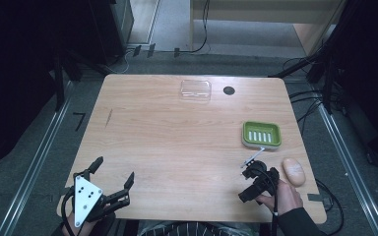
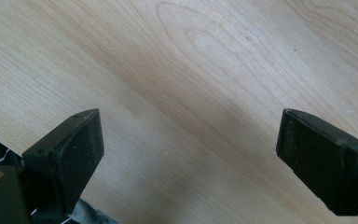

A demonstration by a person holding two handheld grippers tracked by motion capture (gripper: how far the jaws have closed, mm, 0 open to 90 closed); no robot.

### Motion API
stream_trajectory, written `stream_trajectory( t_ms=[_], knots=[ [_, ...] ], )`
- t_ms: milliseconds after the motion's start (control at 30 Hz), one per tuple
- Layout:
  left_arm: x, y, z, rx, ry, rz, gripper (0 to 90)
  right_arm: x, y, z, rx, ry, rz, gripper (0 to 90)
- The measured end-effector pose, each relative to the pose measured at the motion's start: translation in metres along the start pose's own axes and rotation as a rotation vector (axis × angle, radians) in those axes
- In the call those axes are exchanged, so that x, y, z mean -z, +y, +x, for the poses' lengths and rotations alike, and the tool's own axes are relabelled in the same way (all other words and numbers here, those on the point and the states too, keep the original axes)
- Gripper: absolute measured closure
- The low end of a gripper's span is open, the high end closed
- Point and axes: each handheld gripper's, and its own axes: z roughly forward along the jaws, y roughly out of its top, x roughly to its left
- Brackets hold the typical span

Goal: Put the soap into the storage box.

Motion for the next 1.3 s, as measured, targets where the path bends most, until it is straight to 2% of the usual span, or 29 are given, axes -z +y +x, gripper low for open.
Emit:
stream_trajectory(
  t_ms=[167, 333, 400, 500, 533, 633, 1000, 1133, 1300],
  knots=[
    [0.001, 0.000, 0.001, 0.010, 0.008, -0.002, 9.6, 0.002, -0.001, -0.002, -0.007, -0.007, -0.003, 7.8],
    [0.002, 0.000, 0.001, -0.005, 0.000, 0.001, 9.6, 0.007, -0.002, -0.004, -0.010, -0.015, -0.015, 7.7],
    [0.002, -0.001, 0.001, 0.007, 0.007, -0.006, 9.6, 0.009, -0.003, -0.006, -0.018, -0.020, -0.025, 7.7],
    [0.002, 0.000, 0.001, -0.003, 0.002, -0.001, 9.6, 0.012, -0.005, -0.009, -0.037, -0.022, -0.031, 7.5],
    [0.002, 0.000, 0.001, -0.003, 0.002, -0.001, 9.6, 0.012, -0.006, -0.011, -0.030, -0.020, -0.034, 7.4],
    [0.002, -0.001, 0.001, 0.003, 0.007, -0.001, 9.6, 0.015, -0.009, -0.016, -0.051, -0.023, -0.041, 7.1],
    [0.002, 0.000, 0.000, 0.006, 0.008, -0.003, 9.6, 0.023, -0.018, -0.029, -0.080, -0.040, -0.063, 7.1],
    [0.002, 0.000, 0.000, -0.006, 0.004, 0.010, 9.6, 0.026, -0.021, -0.036, -0.098, -0.045, -0.082, 7.1],
    [0.002, 0.000, 0.001, 0.016, 0.014, 0.002, 9.6, 0.028, -0.021, -0.044, -0.110, -0.050, -0.093, 7.2]
  ],
)
